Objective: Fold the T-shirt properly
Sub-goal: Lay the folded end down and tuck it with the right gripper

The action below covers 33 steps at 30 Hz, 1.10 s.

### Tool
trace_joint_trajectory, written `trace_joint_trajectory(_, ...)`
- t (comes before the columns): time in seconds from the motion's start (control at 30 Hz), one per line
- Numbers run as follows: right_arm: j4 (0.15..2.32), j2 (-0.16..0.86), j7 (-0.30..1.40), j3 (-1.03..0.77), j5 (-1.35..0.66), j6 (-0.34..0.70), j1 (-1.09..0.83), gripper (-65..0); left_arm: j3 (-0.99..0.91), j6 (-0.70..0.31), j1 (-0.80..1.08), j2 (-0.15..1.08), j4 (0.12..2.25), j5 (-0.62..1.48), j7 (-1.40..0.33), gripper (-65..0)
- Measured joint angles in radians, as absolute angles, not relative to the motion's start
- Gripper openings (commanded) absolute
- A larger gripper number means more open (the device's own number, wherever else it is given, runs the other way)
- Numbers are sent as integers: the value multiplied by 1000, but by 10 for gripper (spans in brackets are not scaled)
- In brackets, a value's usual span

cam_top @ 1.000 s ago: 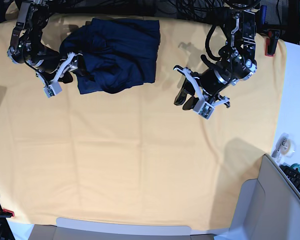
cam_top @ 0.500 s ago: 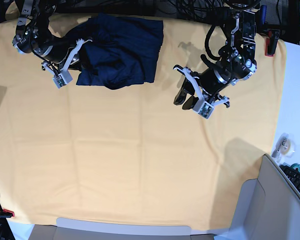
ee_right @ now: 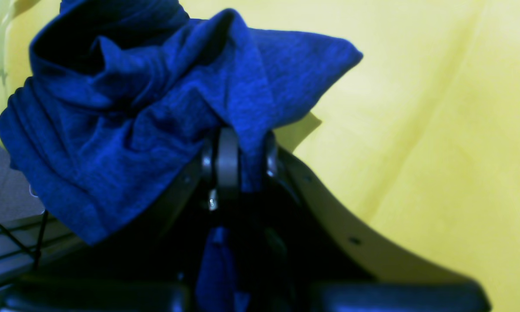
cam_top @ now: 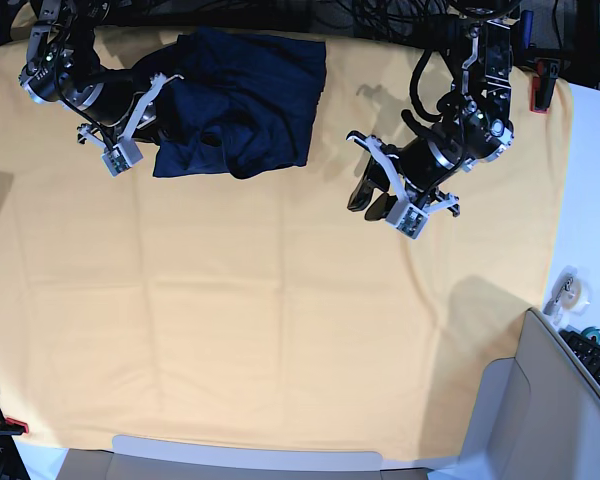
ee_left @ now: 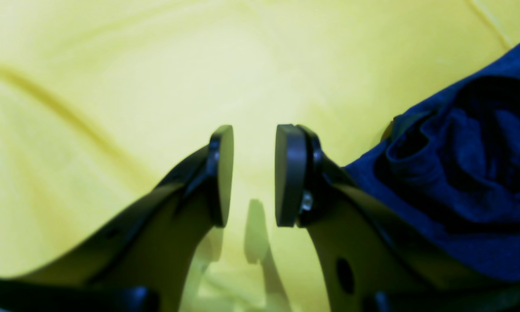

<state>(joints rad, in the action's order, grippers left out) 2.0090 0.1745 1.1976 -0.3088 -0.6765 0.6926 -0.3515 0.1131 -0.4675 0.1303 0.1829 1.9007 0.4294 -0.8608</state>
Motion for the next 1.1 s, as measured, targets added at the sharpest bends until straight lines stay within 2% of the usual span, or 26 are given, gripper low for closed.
trace_joint_trajectory(0.1,2009,175,1198,-306,-677,693,-352,-641,113,-467,130,183,1901,430,-861,-485)
trace_joint_trajectory(0.3,2009,176,1197,-302,-680,693,-352,-540,113,-467,131,183,1901,429,-861,-485)
trace_joint_trajectory(0.67,2009,173,1197,-302,-680,693,-364,-527,111,-467,131,183,1901,429,-861,-485)
trace_joint_trajectory(0.9,2009,174,1197,-302,-680,693,-386,-387,111,-467,134,183,1901,430,-861,-485)
trace_joint_trajectory(1.1,2009,176,1196,-302,-680,693,-392,-374,111,-467,134,183,1901,430,-861,-485)
